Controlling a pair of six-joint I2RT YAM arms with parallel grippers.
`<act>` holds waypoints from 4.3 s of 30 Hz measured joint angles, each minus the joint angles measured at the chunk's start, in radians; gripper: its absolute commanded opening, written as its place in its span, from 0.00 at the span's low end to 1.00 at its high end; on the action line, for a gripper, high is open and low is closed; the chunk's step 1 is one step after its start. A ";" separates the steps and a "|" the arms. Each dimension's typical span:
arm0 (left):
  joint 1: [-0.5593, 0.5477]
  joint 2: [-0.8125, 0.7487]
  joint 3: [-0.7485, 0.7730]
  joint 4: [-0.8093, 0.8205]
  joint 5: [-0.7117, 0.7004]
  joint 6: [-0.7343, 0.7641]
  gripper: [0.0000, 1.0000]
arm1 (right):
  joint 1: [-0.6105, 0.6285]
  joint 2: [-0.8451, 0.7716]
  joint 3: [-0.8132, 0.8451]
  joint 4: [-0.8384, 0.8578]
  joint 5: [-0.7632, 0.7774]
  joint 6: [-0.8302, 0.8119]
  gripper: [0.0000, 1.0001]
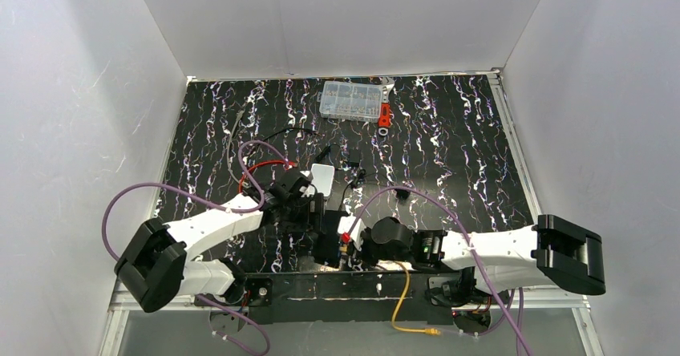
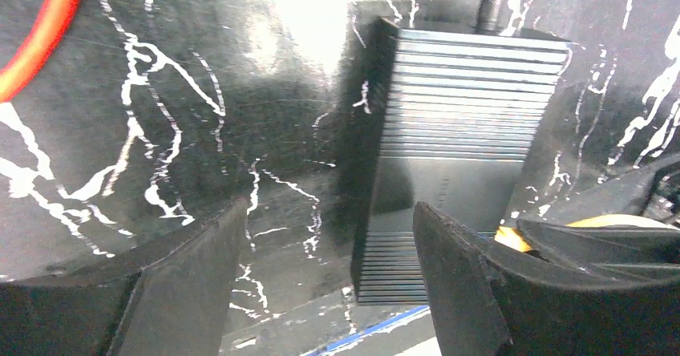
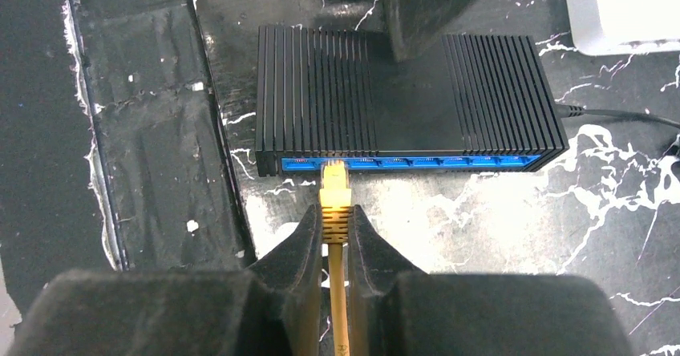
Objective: Insert the plug into the switch port
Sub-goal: Insert the connector into the switch port, then pick up the connector from the center of the board.
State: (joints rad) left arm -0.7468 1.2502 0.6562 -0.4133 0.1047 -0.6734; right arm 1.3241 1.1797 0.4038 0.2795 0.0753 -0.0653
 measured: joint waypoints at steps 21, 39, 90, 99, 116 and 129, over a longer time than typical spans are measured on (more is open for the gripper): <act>0.020 -0.210 0.096 -0.185 -0.178 0.041 0.98 | -0.004 0.029 0.072 -0.184 0.039 0.050 0.53; 0.031 -0.635 0.272 -0.467 -0.457 0.073 0.98 | -0.149 0.147 0.456 -0.259 0.016 -0.134 0.59; 0.031 -0.965 0.201 -0.521 -0.508 0.138 0.98 | -0.283 1.158 1.547 -0.704 -0.349 0.044 0.51; 0.031 -0.967 0.201 -0.519 -0.508 0.139 0.98 | -0.283 1.183 1.556 -0.704 -0.339 0.048 0.43; 0.031 -0.967 0.192 -0.510 -0.508 0.139 0.98 | -0.283 1.184 1.525 -0.651 -0.303 0.060 0.12; 0.031 -0.966 0.192 -0.510 -0.508 0.139 0.98 | -0.283 0.961 1.316 -0.504 -0.225 0.062 0.01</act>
State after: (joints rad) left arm -0.7162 0.2844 0.8478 -0.9234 -0.4034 -0.5346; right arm 1.0409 2.1409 1.7194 -0.2248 -0.1500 -0.0032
